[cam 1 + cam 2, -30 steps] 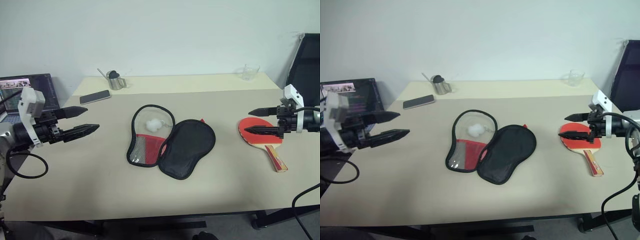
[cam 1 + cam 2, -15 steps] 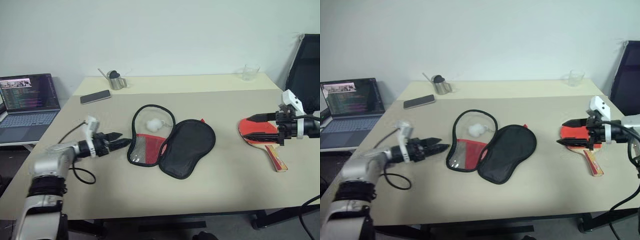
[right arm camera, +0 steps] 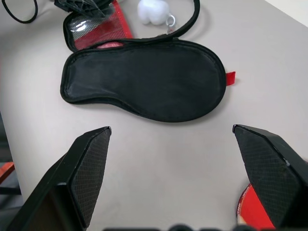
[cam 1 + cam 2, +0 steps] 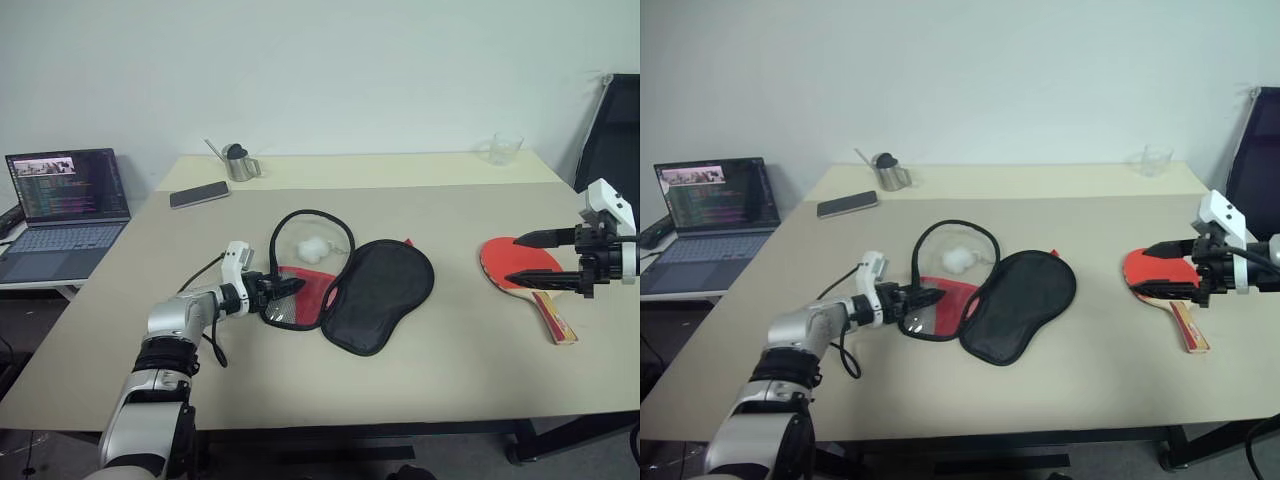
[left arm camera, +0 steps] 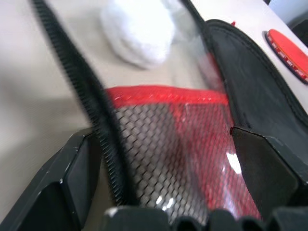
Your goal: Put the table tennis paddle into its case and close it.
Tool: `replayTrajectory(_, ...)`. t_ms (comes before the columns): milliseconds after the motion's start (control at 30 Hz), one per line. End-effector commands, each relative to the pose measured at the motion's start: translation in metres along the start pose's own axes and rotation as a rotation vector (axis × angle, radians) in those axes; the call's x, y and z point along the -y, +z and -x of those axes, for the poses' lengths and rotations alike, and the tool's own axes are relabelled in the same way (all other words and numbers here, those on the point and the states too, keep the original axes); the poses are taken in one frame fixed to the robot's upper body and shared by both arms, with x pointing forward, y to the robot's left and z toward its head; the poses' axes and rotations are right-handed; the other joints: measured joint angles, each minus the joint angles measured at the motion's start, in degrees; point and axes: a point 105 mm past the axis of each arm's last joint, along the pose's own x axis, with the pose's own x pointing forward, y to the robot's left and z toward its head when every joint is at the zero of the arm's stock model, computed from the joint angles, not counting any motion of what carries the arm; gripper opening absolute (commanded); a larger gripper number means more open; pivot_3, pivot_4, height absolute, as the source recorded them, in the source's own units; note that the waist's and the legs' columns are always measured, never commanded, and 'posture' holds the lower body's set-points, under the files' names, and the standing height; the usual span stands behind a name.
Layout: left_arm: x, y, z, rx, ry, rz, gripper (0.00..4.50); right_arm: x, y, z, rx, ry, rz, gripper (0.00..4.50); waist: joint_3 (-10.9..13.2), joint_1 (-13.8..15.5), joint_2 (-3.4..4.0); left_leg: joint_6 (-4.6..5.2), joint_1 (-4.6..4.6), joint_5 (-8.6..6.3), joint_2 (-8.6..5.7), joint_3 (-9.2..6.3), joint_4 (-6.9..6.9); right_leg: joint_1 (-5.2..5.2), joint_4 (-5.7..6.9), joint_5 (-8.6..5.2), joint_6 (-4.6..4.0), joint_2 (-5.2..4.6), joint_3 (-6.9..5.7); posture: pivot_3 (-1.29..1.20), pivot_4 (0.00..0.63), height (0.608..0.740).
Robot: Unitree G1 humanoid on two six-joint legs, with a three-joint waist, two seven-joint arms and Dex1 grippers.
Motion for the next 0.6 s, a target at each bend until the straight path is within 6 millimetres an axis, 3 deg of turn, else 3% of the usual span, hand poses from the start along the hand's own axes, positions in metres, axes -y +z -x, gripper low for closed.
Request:
replayTrajectory(33, 0.012, 0.01, -0.006, 0.025, -0.046, 0.001, 4.12, -0.001, 0.015, 0.013, 0.024, -0.035, 0.055, 4.5, 0.0, 0.07, 0.0, 0.0, 0.0, 0.0, 0.0, 0.0, 0.0, 0.0, 0.0, 0.0, 0.0, 0.0, 0.0, 0.0, 0.15, 0.74)
replayTrajectory(100, 0.014, 0.014, -0.006, 0.036, -0.056, -0.004, 3.56, 0.0, 0.015, 0.013, 0.025, -0.038, 0.056, 4.5, 0.0, 0.07, -0.01, 0.0, -0.01, 0.0, -0.01, -0.01, 0.0, 0.0, -0.02, 0.0, 0.0, -0.01, -0.01, 0.0, 0.15, 0.74)
replayTrajectory(400, 0.015, 0.022, 0.001, 0.111, 0.018, 0.029, 0.24, -0.001, 0.016, 0.008, 0.032, -0.037, 0.059, 4.5, 0.01, 0.03, -0.01, -0.01, -0.03, 0.0, 0.0, -0.02, 0.0, -0.02, -0.04, 0.0, 0.0, -0.01, 0.03, 0.0, 0.15, 0.74)
replayTrajectory(433, 0.019, 0.021, 0.002, 0.12, 0.017, 0.026, 0.02, 0.0, 0.016, 0.007, 0.033, -0.036, 0.06, 4.5, 0.01, 0.01, -0.01, -0.01, -0.03, 0.0, 0.0, -0.02, -0.01, -0.01, -0.04, 0.0, 0.0, -0.01, 0.05, 0.0, 0.15, 0.74)
replayTrajectory(600, 0.027, 0.02, 0.007, 0.19, 0.064, 0.047, 0.02, 0.0, 0.016, 0.005, 0.036, -0.027, 0.061, 4.5, 0.01, 0.13, -0.01, -0.02, -0.05, 0.0, 0.01, -0.06, 0.0, -0.01, -0.07, 0.0, 0.0, -0.02, 0.13, 0.0, 0.15, 0.74)
